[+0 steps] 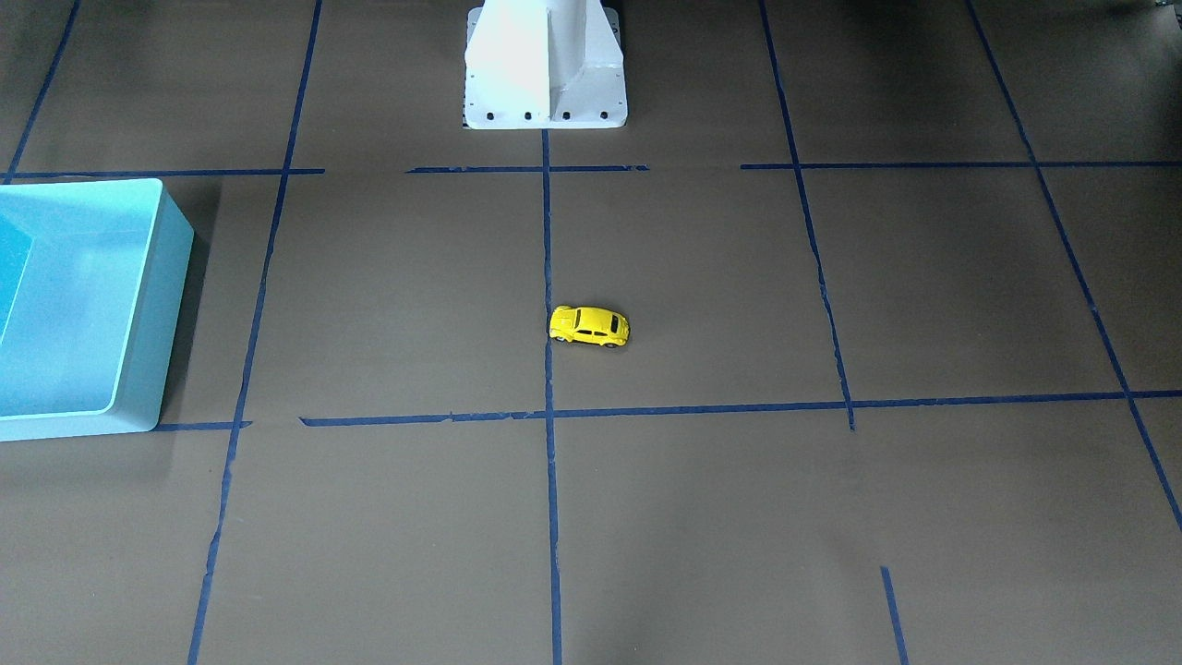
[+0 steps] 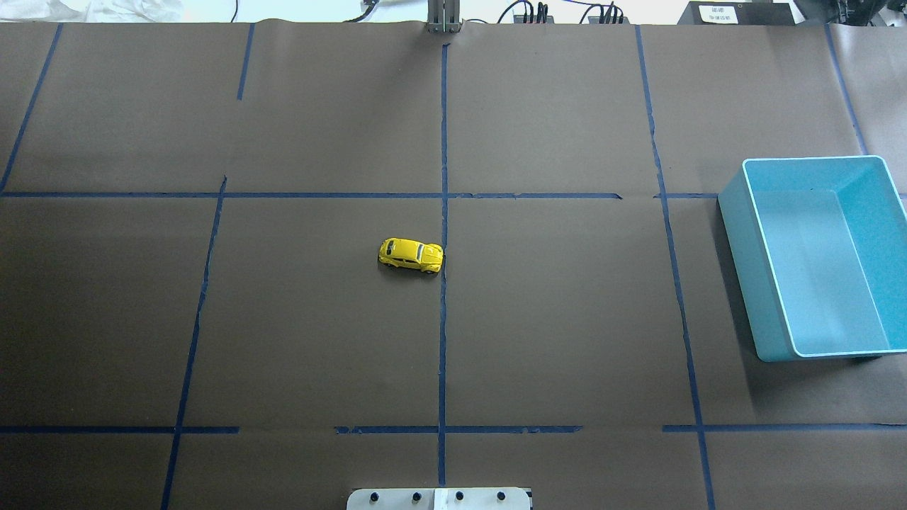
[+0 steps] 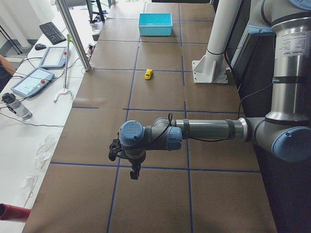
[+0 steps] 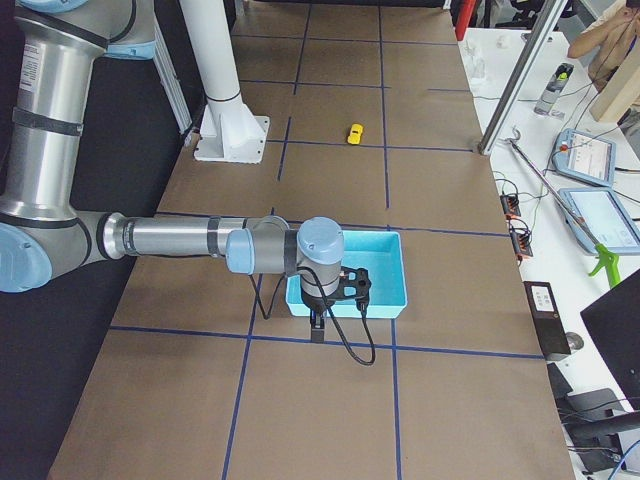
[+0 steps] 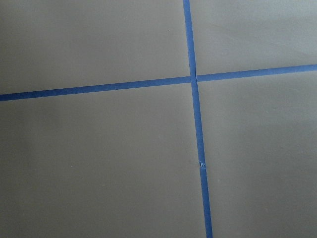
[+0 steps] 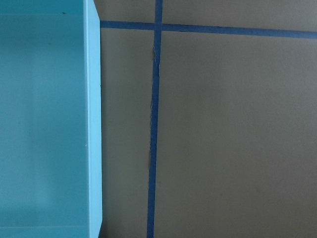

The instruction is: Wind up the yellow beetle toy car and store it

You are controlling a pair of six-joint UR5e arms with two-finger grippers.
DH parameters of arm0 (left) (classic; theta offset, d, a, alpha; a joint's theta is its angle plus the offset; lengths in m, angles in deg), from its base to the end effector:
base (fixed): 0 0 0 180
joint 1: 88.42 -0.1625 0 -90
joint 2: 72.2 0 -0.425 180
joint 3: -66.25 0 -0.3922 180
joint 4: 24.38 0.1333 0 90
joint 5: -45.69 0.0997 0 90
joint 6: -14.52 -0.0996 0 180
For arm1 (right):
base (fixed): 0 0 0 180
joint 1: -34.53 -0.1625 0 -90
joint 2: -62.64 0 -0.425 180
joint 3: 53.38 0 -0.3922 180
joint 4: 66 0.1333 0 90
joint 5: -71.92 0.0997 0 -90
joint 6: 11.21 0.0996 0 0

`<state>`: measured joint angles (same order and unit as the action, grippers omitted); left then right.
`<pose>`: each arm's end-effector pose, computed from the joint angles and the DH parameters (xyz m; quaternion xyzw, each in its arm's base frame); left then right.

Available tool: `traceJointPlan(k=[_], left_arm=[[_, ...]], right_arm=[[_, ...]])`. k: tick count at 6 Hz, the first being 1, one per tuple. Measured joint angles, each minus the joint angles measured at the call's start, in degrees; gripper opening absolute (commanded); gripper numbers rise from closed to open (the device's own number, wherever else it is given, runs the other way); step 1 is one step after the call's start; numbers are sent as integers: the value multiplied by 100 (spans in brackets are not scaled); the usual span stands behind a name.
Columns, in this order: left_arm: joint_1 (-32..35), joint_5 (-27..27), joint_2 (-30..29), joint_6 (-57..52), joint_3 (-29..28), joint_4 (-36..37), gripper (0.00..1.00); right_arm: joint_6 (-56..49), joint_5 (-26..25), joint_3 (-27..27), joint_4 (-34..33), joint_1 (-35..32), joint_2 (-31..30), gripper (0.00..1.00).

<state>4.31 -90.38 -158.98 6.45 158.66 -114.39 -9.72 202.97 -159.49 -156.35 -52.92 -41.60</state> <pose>-0.0837 -0.4636 0.6629 0.0304 0.3902 0.0401 0.9194 0.0505 -0.3917 0.6341 0.0001 -0.3508 -0.0133 0.9364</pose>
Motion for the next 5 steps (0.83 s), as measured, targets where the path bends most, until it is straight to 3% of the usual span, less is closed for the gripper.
traceJointPlan(k=[5], left_arm=[[17, -8, -10, -1, -22, 91, 100]], right_arm=[[0, 0, 16, -15, 0, 0, 100]])
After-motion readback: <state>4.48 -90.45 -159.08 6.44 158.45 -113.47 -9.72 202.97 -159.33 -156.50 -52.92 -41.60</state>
